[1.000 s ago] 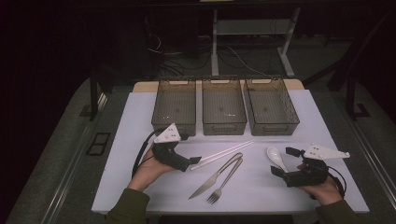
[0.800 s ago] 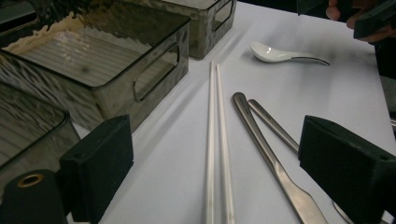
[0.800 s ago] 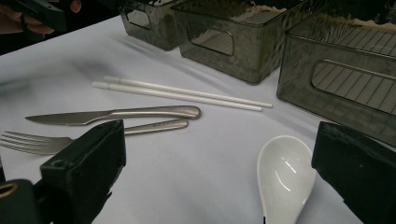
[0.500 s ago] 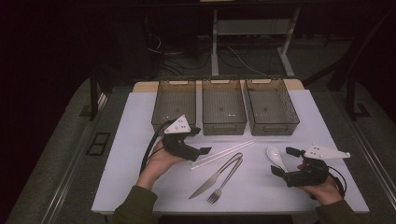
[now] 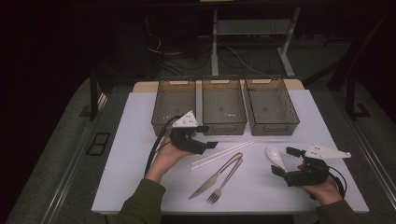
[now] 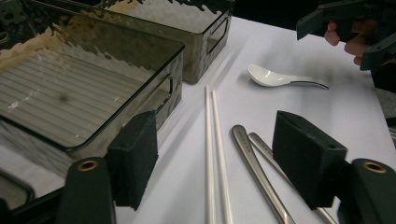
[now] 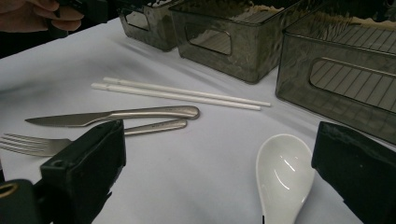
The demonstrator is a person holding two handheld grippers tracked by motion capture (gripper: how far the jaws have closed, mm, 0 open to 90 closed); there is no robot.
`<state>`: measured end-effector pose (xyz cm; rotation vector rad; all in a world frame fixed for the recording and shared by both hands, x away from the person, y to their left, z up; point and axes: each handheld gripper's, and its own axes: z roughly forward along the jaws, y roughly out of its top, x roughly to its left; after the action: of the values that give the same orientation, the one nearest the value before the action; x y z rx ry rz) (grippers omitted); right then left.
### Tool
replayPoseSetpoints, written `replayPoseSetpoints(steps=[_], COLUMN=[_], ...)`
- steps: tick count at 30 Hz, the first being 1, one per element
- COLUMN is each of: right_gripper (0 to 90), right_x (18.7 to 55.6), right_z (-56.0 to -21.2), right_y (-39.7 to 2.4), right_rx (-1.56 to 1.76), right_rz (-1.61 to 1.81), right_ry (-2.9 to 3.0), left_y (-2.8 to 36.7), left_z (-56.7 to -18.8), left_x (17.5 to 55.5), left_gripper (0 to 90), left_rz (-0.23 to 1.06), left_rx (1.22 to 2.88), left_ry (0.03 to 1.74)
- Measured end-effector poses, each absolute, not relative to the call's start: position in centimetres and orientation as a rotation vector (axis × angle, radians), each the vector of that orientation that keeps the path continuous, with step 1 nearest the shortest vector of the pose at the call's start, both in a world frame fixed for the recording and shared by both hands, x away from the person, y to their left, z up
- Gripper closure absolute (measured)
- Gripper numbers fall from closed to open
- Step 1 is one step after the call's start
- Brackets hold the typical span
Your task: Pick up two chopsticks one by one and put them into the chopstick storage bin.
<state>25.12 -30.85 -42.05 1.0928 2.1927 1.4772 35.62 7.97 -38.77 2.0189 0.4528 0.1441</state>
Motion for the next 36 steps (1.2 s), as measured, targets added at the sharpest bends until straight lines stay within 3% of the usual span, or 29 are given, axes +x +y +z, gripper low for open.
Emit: replayPoseSetpoints(steps=[8,19,36], right_gripper=[3.2,3.2,3.3], right_x=[25.1,25.2,25.2], right_z=[-42.1,-42.2,-42.2], right_y=[-30.9,-30.9,-30.9], right_rx=[1.088,1.089,1.09], right_rz=[1.475,1.477,1.477], right_ry=[2.193,2.196,2.199], left_y=[6.2,4.8,3.7], left_z=[-39.5,-41.8,-43.8], left_x=[36.5,37.0,37.1], left_gripper=[42.8,65.4,76.7], left_rz=[0.098,0.059,0.067], left_rx=[2.047,2.139,2.281], left_ry=[0.439,0.452,0.501])
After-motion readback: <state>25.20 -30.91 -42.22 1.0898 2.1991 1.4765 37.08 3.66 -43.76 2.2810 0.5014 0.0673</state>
